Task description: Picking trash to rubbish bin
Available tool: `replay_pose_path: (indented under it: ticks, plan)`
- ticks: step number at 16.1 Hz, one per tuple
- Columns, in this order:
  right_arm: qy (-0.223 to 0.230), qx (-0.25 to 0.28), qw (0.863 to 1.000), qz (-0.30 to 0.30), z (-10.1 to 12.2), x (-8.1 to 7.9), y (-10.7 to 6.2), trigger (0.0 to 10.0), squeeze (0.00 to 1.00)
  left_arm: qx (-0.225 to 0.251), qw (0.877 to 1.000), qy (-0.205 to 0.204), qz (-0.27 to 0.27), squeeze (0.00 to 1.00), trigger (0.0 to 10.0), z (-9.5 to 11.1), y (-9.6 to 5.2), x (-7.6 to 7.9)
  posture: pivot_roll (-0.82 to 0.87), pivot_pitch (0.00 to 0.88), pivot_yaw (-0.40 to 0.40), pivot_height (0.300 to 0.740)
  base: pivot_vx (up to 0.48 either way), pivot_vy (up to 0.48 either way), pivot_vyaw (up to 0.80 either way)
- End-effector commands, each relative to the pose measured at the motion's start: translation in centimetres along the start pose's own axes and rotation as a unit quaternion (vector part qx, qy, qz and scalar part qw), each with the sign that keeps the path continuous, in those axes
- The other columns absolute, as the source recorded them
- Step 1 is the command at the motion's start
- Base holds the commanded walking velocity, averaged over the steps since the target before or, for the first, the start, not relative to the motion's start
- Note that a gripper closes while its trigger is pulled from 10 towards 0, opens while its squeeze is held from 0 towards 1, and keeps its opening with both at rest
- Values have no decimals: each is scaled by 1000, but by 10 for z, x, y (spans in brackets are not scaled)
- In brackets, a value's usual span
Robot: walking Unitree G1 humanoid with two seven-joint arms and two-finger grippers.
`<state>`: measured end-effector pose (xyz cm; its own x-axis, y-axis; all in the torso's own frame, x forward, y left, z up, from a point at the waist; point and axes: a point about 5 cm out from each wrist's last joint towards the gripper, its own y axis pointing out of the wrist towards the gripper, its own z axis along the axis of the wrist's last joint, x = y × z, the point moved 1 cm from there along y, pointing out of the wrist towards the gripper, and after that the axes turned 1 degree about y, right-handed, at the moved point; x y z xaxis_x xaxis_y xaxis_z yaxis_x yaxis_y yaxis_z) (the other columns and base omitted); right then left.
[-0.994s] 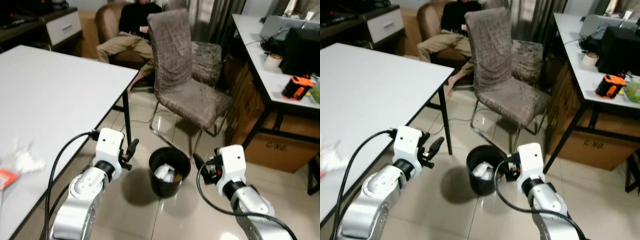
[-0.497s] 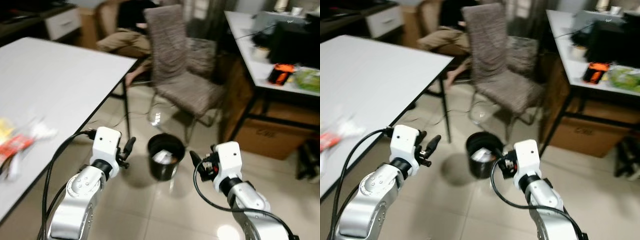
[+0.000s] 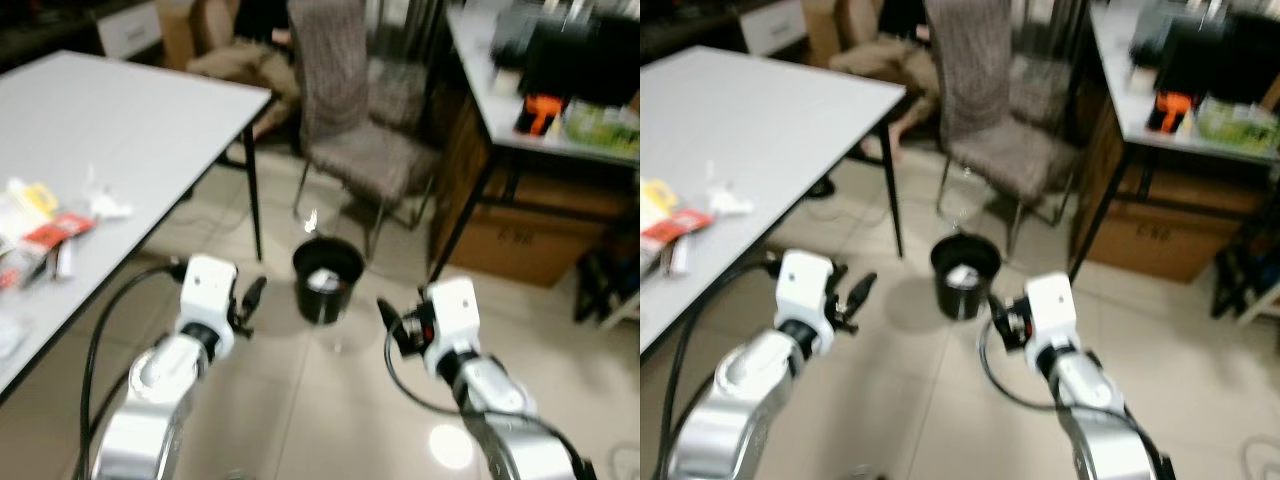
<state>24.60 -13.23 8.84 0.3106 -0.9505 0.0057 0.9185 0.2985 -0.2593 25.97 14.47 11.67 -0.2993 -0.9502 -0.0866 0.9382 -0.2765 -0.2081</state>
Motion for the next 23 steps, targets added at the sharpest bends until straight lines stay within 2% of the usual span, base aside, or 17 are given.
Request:
replay_pose_path:
  ticks: [1,7,9,12,18,23]
  plan:
    - [-2,7,1000,-8,3,4,0,10000,0,4,1000,7,-2,0,10000,2,1,1,-120,0,-57,740,-270,0,0]
    - [-13,4,1000,-3,-1,4,3,10000,0,2,1000,12,17,0,10000,-1,-2,-4,-105,0,-71,740,-219,0,0]
    - [-57,6,998,-35,-2,7,7,10000,0,-1,999,18,37,0,10000,-4,-4,-11,-107,0,-70,740,0,0,0]
    - [-42,6,998,-38,-2,8,7,10000,0,16,998,34,47,0,10000,1,-3,-12,-107,0,-67,740,0,0,0]
    - [-46,13,999,-11,0,2,11,10000,0,33,996,42,68,0,10000,9,0,-20,-95,0,-68,740,0,0,0]
    - [-48,18,999,7,3,-3,18,10000,0,42,995,51,80,0,10000,14,2,-26,-86,0,-71,740,192,0,775]
